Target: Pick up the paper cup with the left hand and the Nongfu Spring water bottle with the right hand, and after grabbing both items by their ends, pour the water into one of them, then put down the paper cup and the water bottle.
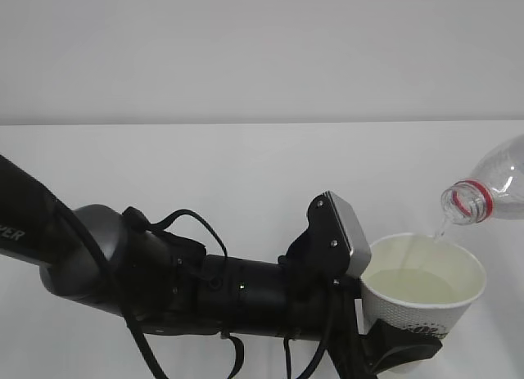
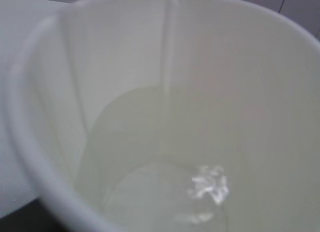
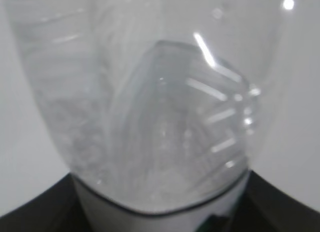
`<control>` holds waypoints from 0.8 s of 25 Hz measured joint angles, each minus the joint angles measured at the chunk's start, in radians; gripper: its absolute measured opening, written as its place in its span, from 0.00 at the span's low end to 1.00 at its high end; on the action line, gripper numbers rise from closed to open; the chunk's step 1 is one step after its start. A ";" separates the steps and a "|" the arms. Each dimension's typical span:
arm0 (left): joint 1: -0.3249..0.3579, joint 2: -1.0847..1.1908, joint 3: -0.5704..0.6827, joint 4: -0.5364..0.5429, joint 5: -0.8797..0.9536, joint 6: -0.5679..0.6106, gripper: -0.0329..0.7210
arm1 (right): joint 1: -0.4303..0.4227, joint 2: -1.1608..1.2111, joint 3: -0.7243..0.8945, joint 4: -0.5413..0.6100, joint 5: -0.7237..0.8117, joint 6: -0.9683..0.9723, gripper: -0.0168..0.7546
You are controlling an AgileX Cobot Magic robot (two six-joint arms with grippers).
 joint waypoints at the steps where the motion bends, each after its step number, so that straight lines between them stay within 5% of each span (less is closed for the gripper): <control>1: 0.000 0.000 0.000 0.000 0.000 0.000 0.70 | 0.000 0.000 0.000 0.000 0.000 0.000 0.62; 20: 0.000 0.000 0.000 0.000 0.000 0.000 0.70 | 0.000 0.000 0.000 0.002 -0.003 0.048 0.62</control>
